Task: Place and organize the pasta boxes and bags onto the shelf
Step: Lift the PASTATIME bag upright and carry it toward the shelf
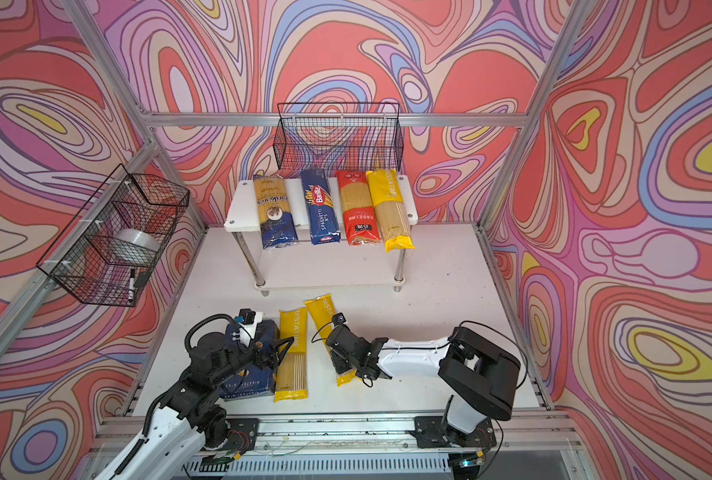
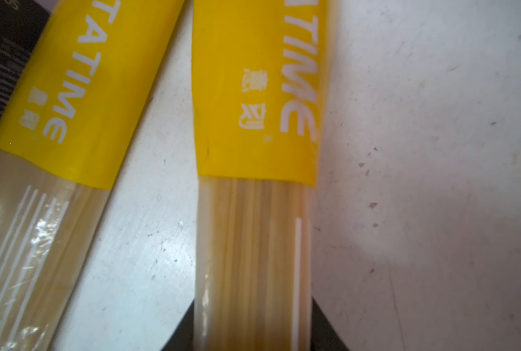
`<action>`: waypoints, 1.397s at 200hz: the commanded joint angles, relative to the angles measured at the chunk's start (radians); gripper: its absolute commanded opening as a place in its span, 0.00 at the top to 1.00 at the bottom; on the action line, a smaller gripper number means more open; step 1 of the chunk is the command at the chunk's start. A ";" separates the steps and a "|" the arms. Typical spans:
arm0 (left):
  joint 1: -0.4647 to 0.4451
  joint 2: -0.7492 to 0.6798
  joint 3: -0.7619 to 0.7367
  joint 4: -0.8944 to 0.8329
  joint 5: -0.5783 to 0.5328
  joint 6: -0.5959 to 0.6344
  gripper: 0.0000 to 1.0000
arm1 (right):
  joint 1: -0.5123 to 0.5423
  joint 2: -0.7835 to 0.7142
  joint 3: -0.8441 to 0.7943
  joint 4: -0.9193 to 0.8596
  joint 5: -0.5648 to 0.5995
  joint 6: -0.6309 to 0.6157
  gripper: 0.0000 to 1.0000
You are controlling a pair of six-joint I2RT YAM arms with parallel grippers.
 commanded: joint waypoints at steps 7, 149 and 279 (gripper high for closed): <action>-0.005 -0.011 -0.004 0.022 -0.004 -0.004 0.00 | 0.007 -0.028 -0.016 -0.039 0.028 0.015 0.71; -0.004 -0.013 -0.006 0.020 -0.013 -0.004 0.00 | 0.007 -0.278 -0.051 -0.086 0.153 0.050 1.00; -0.004 -0.010 -0.004 0.020 -0.013 -0.005 0.00 | -0.089 -0.463 -0.018 -0.256 0.219 0.033 1.00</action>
